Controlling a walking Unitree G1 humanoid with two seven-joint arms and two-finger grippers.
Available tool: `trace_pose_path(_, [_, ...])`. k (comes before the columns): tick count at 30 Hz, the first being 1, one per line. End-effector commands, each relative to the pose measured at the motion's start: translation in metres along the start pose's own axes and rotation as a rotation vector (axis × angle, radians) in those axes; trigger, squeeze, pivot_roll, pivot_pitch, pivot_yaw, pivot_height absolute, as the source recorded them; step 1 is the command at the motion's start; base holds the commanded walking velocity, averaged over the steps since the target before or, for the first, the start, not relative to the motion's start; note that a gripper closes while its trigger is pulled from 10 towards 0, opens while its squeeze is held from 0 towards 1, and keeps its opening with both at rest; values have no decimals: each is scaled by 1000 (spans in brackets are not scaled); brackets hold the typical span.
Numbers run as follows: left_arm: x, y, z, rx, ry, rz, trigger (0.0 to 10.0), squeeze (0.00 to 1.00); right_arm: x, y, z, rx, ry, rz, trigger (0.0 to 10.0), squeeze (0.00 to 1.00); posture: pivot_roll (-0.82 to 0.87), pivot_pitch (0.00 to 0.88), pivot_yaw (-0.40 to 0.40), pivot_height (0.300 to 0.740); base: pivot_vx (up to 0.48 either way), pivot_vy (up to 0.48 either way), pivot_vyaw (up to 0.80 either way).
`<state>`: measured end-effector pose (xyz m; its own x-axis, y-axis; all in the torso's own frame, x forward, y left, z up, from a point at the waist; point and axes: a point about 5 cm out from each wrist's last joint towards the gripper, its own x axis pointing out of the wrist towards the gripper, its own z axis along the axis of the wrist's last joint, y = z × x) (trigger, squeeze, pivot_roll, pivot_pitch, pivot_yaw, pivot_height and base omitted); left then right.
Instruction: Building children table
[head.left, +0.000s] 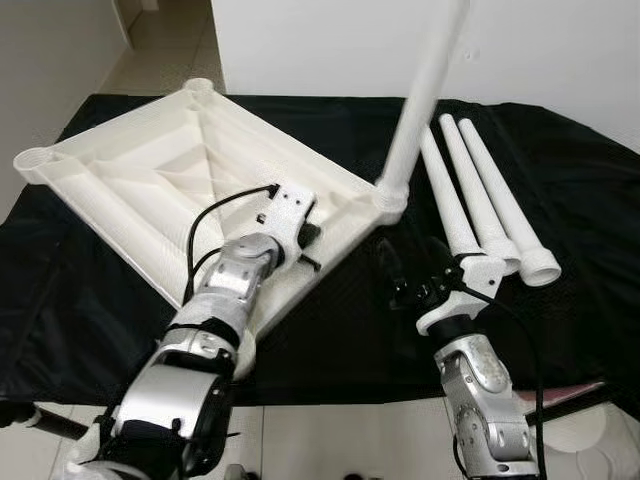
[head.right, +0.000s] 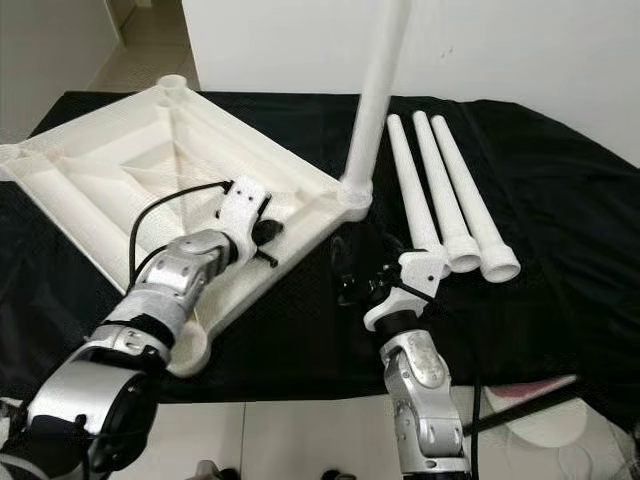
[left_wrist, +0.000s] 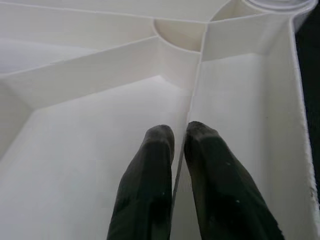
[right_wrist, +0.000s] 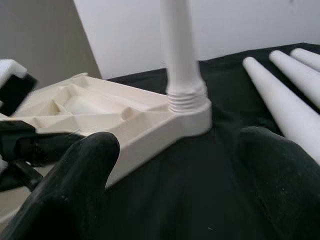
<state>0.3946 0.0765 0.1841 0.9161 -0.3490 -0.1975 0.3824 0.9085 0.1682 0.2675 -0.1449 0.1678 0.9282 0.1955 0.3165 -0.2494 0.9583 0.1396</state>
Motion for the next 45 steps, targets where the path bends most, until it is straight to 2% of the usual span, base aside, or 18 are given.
trace_pose_path(1, [0, -2, -6, 22, 26, -23, 10000, 1000, -2, 0, 0, -1, -4, -6, 10000, 0, 12, 137, 34, 740, 0, 0, 0])
trace_pose_path(2, [0, -2, -6, 22, 26, -23, 10000, 1000, -2, 0, 0, -1, -4, -6, 10000, 0, 12, 137, 34, 740, 0, 0, 0])
trace_pose_path(4, [-2, -10, -8, 48, 20, -124, 10000, 1000, -2, 0, -1, -1, -1, -7, 10000, 0, 14, 136, 32, 740, 0, 0, 0])
trace_pose_path(5, [-4, -12, -9, 34, 16, -162, 10000, 431, -2, 0, -2, 1, 1, -6, 10000, 0, 21, 133, 26, 740, 0, 0, 0])
trace_pose_path(6, [-4, -12, -9, 34, 16, -162, 10000, 431, -2, 0, -2, 1, 1, -6, 10000, 0, 21, 133, 26, 740, 0, 0, 0])
trace_pose_path(7, [-6, -14, -9, 16, 1, -209, 10000, 0, -1, 1, -3, 1, 3, -2, 10000, 0, 28, 130, 21, 740, 0, 0, 0])
trace_pose_path(11, [-18, -15, -6, -54, -66, -343, 10000, 0, 3, 1, -5, 2, 11, 19, 10000, 0, 41, 123, 11, 740, 0, 0, 0])
trace_pose_path(13, [-19, -15, -7, -53, -74, -357, 10000, 0, 4, 1, -5, 2, 11, 22, 10000, 0, 47, 119, 5, 740, 0, 0, 0])
trace_pose_path(17, [-23, -13, -7, -60, -95, -355, 10000, 0, 6, 2, -5, 3, 11, 34, 10000, 0, 52, 111, 0, 740, 0, 0, 0])
trace_pose_path(23, [-34, -2, -3, -56, -153, -383, 10000, 0, 10, 2, -8, 1, 19, 46, 10000, 0, 59, 96, -9, 740, 0, 0, 0])
trace_pose_path(25, [-40, 7, 0, -29, -189, -362, 10000, 0, 14, -2, -10, -31, 37, 41, 10000, 0, 60, 86, -10, 740, 0, 0, 0])
trace_pose_path(27, [-43, 13, -2, -50, -178, -344, 10000, 0, 20, -11, -13, -79, 70, 0, 10000, 0, 63, 76, -11, 740, 0, 0, 0])
trace_pose_path(32, [-47, 15, -4, -65, -191, -333, 10000, 0, 26, -24, -16, -129, 105, -72, 10000, 0, 63, 64, -13, 740, 0, 0, 0])
trace_pose_path(34, [-48, 14, -4, -68, -196, -332, 10000, 0, 28, -28, -16, -140, 112, -84, 10000, 0, 63, 60, -14, 740, 0, 0, 0])
trace_pose_path(37, [-55, 5, -8, -104, -207, -352, 10000, 0, 35, -47, -16, -189, 134, -177, 10000, 0, 57, 39, -18, 740, 0, 0, 0])
trace_pose_path(45, [-63, -17, -14, -118, -208, -403, 10000, 0, 39, -66, -17, -235, 156, -229, 10000, 0, 49, 31, -21, 740, 0, 0, 0])
